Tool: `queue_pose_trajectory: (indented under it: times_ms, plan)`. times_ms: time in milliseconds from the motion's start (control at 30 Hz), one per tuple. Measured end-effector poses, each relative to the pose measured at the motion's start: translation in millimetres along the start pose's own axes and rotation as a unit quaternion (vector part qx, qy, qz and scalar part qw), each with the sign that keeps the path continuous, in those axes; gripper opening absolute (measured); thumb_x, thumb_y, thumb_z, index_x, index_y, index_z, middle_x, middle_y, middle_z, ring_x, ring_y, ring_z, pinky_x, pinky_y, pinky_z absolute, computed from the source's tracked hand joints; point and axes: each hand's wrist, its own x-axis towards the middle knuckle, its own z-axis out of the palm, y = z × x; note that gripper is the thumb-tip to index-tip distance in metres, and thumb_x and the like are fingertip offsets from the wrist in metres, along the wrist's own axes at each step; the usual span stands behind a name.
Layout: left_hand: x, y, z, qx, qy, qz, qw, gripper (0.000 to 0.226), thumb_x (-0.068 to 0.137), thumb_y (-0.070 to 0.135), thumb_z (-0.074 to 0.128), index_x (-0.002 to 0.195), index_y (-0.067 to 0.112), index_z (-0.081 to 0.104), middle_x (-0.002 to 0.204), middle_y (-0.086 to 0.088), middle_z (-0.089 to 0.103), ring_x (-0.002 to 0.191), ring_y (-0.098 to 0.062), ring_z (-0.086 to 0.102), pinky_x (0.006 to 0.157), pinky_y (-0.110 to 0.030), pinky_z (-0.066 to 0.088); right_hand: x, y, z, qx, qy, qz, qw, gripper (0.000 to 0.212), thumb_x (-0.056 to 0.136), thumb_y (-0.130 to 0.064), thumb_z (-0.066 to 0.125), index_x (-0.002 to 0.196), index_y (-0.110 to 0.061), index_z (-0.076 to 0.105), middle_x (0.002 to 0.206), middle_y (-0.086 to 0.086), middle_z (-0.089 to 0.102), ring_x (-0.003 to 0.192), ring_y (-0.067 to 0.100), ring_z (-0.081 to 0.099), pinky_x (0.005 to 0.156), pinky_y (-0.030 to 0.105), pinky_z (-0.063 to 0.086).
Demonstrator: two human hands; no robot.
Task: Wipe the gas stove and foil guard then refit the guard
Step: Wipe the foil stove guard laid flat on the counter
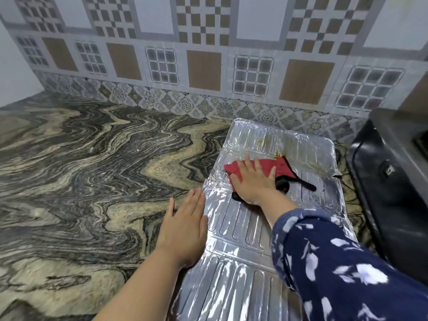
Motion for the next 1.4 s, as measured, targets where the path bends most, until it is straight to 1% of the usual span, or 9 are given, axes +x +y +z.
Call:
queue_pose_trajectory:
  times_ms: [133,267,333,433,600,767,1000,1100,1400]
  plan:
    - [-10,3,-4,0.008,-0.022,0.004,1.0,0.08,0.076,0.047,-0.016,0.151,0.021,-0.006,0.158,0.009,-0.015,0.143,-0.005,-0.018,0.117,-0.042,-0.013,-34,5,4,0.021,-0.012,-0.049,0.998,0.065,0.096,-0.056,0.017,0.151,-0.03,-0.008,0.159,-0.004,-0.018,0.147,0.02,-0.016,0.113,0.062,-0.01]
    - [8,2,-17,0.02,-0.037,-0.004,0.999,0.072,0.084,0.044,0.008,0.151,0.022,-0.007,0.158,0.008,-0.015,0.144,-0.005,-0.016,0.117,-0.046,-0.013,-49,26,-12,-0.02,0.032,-0.141,0.989,0.061,0.093,-0.061,0.027,0.149,-0.037,0.014,0.161,-0.009,-0.006,0.148,0.015,-0.006,0.115,0.056,-0.011]
    - [32,6,-21,0.019,-0.026,0.01,0.999,0.068,0.09,0.041,0.016,0.151,0.022,-0.006,0.158,0.007,-0.014,0.144,-0.006,-0.014,0.116,-0.046,-0.013,-49,32,-16,-0.068,0.044,-0.194,0.978,0.059,0.095,-0.057,0.025,0.15,-0.038,0.012,0.159,-0.016,-0.003,0.147,0.01,-0.008,0.115,0.054,-0.013]
    - [61,16,-13,0.011,-0.032,0.026,0.999,0.059,0.099,0.037,0.019,0.151,0.02,-0.003,0.159,0.006,-0.011,0.145,-0.007,-0.011,0.117,-0.044,-0.011,-48,29,-7,-0.03,0.025,-0.228,0.973,0.054,0.1,-0.047,0.023,0.151,-0.038,0.005,0.158,-0.02,-0.002,0.146,0.004,-0.008,0.117,0.052,-0.007]
    - [71,13,8,0.012,-0.01,0.023,1.0,0.063,0.093,0.044,0.004,0.151,0.021,-0.003,0.159,0.01,-0.009,0.145,-0.004,-0.01,0.117,-0.041,-0.009,-20,14,1,-0.006,0.03,-0.189,0.981,0.052,0.101,-0.044,0.016,0.151,-0.036,0.004,0.159,-0.018,-0.002,0.146,0.005,-0.007,0.116,0.054,-0.008]
    - [70,13,11,0.008,0.008,0.024,1.0,0.082,0.076,0.051,-0.012,0.151,0.021,-0.007,0.158,0.011,-0.011,0.144,-0.003,-0.01,0.118,-0.04,-0.008,26,-10,-4,-0.029,0.022,-0.106,0.994,0.055,0.097,-0.051,0.011,0.15,-0.04,0.001,0.16,-0.017,-0.004,0.148,0.015,-0.01,0.1,0.075,-0.017]
    - [69,11,9,0.0,0.011,0.023,1.0,0.075,0.08,0.052,-0.01,0.15,0.024,-0.009,0.157,0.013,-0.015,0.14,0.003,-0.014,0.118,-0.04,-0.008,33,25,-14,0.003,0.006,0.047,0.999,0.06,0.094,-0.058,0.01,0.149,-0.04,-0.007,0.159,-0.012,-0.014,0.147,0.025,-0.015,0.098,0.08,-0.007]
    - [69,11,8,-0.003,0.005,0.02,1.0,0.066,0.09,0.048,0.001,0.15,0.023,-0.008,0.157,0.012,-0.014,0.143,0.0,-0.011,0.117,-0.04,-0.008,7,40,-12,0.021,0.005,0.091,0.996,0.061,0.095,-0.057,0.011,0.15,-0.037,-0.008,0.159,-0.011,-0.016,0.146,0.025,-0.017,0.102,0.077,-0.006]
    - [68,13,6,-0.008,-0.003,0.021,1.0,0.061,0.097,0.044,0.011,0.151,0.02,-0.005,0.158,0.009,-0.011,0.145,-0.004,-0.009,0.118,-0.043,-0.005,-56,15,-11,0.062,-0.087,0.119,0.987,0.068,0.096,-0.056,0.016,0.148,-0.028,-0.018,0.155,0.0,-0.03,0.142,0.034,-0.025,0.105,0.073,-0.009]
